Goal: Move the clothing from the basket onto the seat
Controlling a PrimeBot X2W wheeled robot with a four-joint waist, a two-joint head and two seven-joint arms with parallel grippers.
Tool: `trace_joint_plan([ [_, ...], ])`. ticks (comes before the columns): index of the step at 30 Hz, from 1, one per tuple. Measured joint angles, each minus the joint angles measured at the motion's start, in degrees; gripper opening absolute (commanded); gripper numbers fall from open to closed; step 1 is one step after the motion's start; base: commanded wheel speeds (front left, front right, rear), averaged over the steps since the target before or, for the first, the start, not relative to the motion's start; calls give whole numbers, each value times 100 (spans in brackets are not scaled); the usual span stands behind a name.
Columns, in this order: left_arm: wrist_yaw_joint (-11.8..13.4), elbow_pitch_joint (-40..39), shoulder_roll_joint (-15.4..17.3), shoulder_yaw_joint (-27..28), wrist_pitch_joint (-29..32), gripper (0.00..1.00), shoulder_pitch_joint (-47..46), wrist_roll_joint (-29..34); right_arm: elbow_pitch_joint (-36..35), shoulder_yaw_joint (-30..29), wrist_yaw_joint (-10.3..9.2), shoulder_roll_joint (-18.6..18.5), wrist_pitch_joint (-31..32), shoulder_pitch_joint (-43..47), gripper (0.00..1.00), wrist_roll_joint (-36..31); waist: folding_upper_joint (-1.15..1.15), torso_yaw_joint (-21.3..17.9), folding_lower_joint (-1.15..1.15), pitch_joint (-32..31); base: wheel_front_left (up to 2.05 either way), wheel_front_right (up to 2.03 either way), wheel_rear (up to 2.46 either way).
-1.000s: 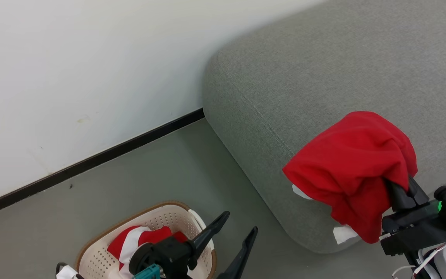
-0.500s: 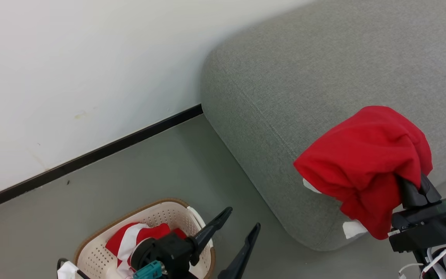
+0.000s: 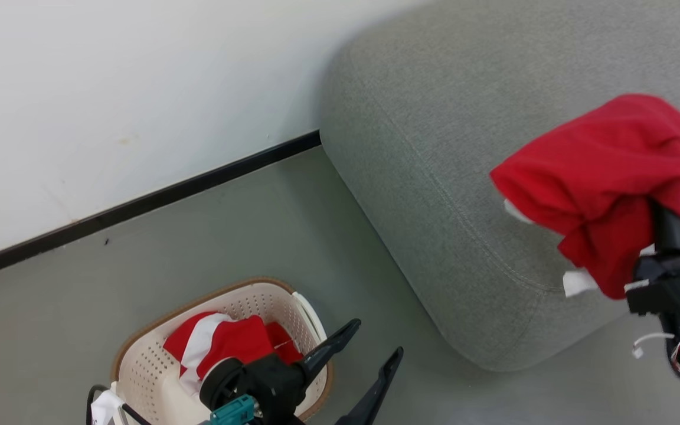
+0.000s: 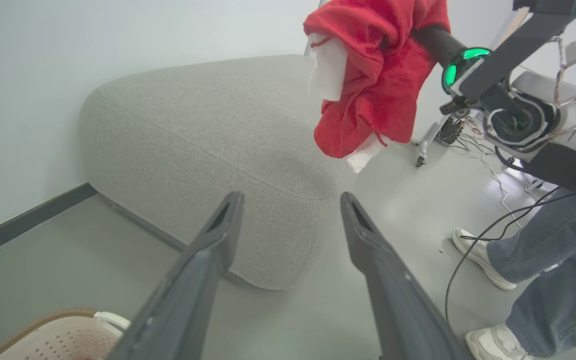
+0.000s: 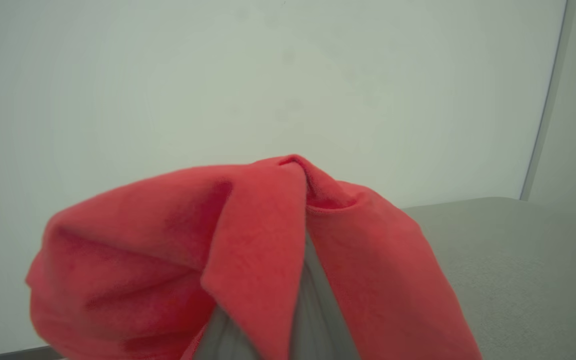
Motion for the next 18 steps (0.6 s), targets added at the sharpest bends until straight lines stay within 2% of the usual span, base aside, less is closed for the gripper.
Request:
trace_joint_plan([
  [18,-23,-609,556,96,458,100,-80,99,1040,-712,-15,-75,-1,-1394,0,174,0,315,1,802,0,0,0],
])
